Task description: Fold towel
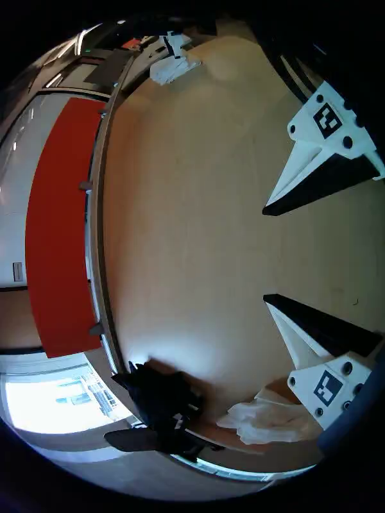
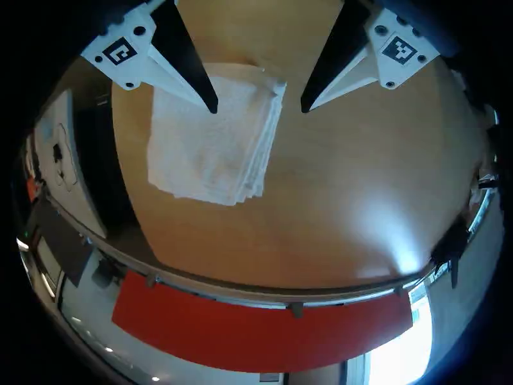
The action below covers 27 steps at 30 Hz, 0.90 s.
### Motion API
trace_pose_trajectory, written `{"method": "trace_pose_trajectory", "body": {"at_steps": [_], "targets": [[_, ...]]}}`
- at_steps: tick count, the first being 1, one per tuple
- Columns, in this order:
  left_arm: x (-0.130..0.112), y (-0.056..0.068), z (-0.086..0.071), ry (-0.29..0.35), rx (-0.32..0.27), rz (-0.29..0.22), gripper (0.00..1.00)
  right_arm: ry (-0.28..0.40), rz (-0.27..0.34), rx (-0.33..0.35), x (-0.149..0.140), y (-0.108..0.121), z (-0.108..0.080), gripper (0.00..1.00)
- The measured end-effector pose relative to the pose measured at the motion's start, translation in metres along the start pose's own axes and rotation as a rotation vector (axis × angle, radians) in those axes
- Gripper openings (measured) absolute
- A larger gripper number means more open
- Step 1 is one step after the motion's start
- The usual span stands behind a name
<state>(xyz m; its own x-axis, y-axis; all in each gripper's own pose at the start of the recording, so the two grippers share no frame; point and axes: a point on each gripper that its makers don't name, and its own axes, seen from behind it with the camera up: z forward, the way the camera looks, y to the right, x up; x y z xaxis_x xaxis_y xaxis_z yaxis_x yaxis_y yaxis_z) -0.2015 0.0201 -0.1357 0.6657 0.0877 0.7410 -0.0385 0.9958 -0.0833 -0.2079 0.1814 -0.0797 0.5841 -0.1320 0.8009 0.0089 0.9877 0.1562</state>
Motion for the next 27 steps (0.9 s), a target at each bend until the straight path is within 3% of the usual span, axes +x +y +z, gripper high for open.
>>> {"method": "trace_pose_trajectory", "body": {"at_steps": [14, 27], "targets": [[0.007, -0.001, -0.002, 0.02, 0.002, -0.01, 0.91, 0.159, 0.062, -0.061, 0.036, 0.004, -0.015, 1.0], [0.011, -0.001, -0.004, 0.031, 0.0, -0.012, 0.9, 0.402, 0.135, -0.143, 0.089, 0.015, -0.043, 1.0]]}}
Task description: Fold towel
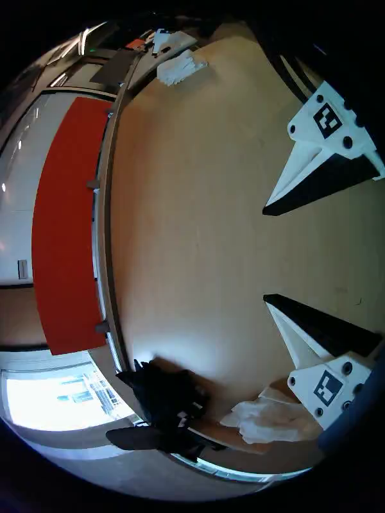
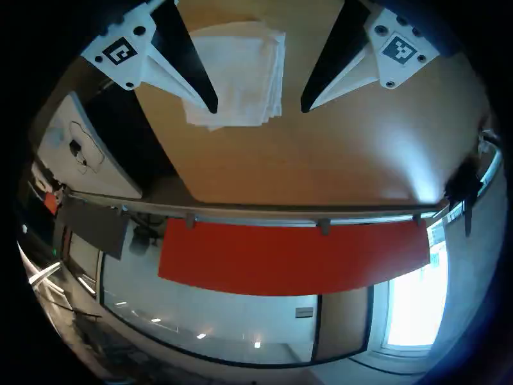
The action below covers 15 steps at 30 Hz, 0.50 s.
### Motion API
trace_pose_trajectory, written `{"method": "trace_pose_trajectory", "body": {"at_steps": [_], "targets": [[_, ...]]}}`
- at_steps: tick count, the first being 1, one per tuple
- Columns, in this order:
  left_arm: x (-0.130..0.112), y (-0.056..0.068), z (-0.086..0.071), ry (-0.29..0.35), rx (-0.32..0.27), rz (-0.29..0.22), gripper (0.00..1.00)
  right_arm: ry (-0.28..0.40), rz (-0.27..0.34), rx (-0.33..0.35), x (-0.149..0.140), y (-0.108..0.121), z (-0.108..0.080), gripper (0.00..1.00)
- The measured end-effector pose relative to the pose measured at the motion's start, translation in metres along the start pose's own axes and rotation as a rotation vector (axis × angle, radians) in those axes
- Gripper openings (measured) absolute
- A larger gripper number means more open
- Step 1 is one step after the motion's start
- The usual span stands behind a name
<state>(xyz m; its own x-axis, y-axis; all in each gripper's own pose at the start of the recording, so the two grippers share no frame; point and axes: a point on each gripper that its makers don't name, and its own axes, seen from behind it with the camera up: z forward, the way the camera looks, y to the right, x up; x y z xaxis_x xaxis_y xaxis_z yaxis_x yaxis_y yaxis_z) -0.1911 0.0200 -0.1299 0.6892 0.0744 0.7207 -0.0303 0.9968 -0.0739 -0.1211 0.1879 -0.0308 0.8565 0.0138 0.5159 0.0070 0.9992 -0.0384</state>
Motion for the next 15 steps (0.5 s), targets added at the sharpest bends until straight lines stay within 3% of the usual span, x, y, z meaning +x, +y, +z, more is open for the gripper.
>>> {"method": "trace_pose_trajectory", "body": {"at_steps": [8, 15], "targets": [[0.002, -0.001, -0.001, 0.009, 0.002, -0.003, 0.9, 0.081, 0.033, -0.028, 0.016, 0.001, -0.002, 1.0], [0.006, -0.003, -0.002, 0.022, 0.003, -0.011, 0.91, 0.194, 0.057, -0.047, 0.046, 0.0, -0.014, 1.0]]}}
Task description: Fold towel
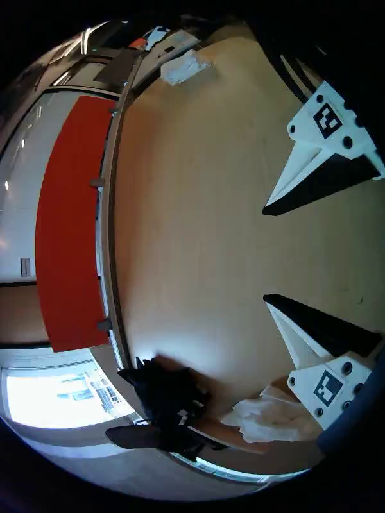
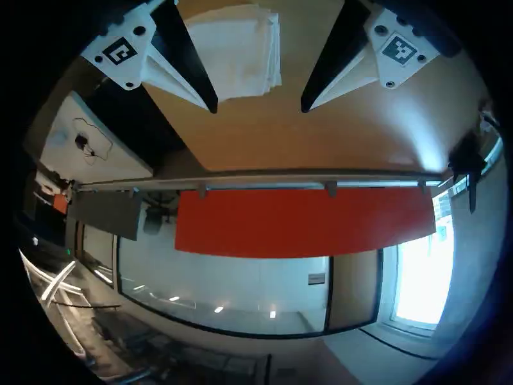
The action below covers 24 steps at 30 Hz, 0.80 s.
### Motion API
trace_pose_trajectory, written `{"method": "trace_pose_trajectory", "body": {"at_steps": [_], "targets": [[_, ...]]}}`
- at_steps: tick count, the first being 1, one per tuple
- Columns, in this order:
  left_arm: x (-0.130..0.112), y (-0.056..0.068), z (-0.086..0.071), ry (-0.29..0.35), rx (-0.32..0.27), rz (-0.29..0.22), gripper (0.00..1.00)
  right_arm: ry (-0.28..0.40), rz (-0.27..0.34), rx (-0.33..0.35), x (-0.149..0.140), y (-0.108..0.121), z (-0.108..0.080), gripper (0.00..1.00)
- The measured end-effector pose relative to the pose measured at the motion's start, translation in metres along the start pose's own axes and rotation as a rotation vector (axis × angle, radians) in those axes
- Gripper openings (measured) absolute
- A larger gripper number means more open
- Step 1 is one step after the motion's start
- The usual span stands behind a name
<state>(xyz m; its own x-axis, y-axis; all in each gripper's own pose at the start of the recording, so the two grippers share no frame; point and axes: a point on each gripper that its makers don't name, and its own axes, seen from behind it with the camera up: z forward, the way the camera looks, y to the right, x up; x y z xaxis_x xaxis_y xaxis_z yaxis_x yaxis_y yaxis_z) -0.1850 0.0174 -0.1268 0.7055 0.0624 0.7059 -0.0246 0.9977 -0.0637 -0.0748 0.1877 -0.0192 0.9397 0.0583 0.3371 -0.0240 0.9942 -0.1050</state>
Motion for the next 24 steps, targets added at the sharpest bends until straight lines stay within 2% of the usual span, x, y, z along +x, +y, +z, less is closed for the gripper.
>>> {"method": "trace_pose_trajectory", "body": {"at_steps": [3, 8, 15, 24], "targets": [[0.005, -0.001, -0.001, 0.021, 0.0, -0.005, 0.91, 0.043, -0.001, -0.008, 0.013, -0.001, -0.004, 1.0], [0.023, -0.005, -0.004, 0.08, 0.01, -0.025, 0.91, 0.063, -0.021, -0.007, 0.022, -0.003, -0.006, 1.0], [0.071, -0.017, -0.013, 0.22, 0.017, -0.055, 0.9, 0.078, -0.048, 0.004, 0.032, -0.013, -0.009, 1.0], [0.136, -0.039, -0.034, 0.414, 0.052, -0.056, 0.9, 0.114, -0.057, 0.027, 0.048, -0.029, -0.013, 1.0]]}}
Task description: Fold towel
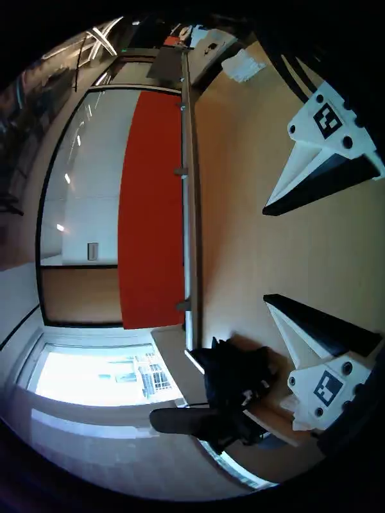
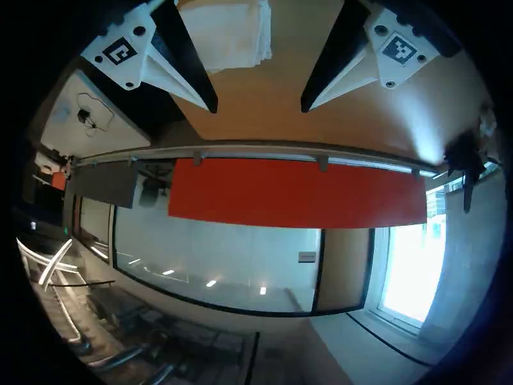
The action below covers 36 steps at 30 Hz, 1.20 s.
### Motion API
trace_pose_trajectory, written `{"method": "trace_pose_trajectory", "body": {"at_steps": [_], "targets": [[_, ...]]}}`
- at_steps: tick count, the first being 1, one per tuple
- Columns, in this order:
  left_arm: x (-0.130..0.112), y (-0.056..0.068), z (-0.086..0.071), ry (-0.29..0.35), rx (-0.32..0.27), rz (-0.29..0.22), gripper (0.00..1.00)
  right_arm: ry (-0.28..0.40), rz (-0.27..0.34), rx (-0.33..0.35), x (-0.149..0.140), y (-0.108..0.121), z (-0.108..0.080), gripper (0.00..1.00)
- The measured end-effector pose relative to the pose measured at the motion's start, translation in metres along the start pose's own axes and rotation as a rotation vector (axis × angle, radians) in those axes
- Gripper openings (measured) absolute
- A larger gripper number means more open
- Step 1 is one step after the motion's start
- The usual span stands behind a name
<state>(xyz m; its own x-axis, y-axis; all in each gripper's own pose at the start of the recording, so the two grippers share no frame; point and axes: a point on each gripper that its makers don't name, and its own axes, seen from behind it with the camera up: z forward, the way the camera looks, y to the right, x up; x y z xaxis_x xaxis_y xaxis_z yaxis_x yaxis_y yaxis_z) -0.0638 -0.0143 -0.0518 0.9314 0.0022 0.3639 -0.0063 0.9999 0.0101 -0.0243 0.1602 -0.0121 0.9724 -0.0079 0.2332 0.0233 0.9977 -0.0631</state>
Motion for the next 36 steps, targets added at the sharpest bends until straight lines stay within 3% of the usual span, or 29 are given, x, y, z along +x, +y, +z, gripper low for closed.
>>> {"method": "trace_pose_trajectory", "body": {"at_steps": [6, 12, 23, 36], "targets": [[0.045, -0.014, 0.0, 0.144, 0.033, 0.004, 0.9, 0.015, -0.001, 0.012, 0.008, -0.007, -0.002, 1.0], [0.07, -0.02, 0.0, 0.216, 0.04, -0.005, 0.9, 0.027, -0.004, 0.02, 0.013, -0.014, -0.005, 1.0], [0.081, -0.023, 0.006, 0.236, 0.027, 0.0, 0.9, 0.076, 0.001, 0.026, 0.043, -0.045, -0.008, 1.0], [0.089, -0.027, 0.013, 0.256, 0.004, -0.013, 0.9, 0.13, -0.025, 0.073, 0.074, -0.123, -0.008, 1.0]]}}
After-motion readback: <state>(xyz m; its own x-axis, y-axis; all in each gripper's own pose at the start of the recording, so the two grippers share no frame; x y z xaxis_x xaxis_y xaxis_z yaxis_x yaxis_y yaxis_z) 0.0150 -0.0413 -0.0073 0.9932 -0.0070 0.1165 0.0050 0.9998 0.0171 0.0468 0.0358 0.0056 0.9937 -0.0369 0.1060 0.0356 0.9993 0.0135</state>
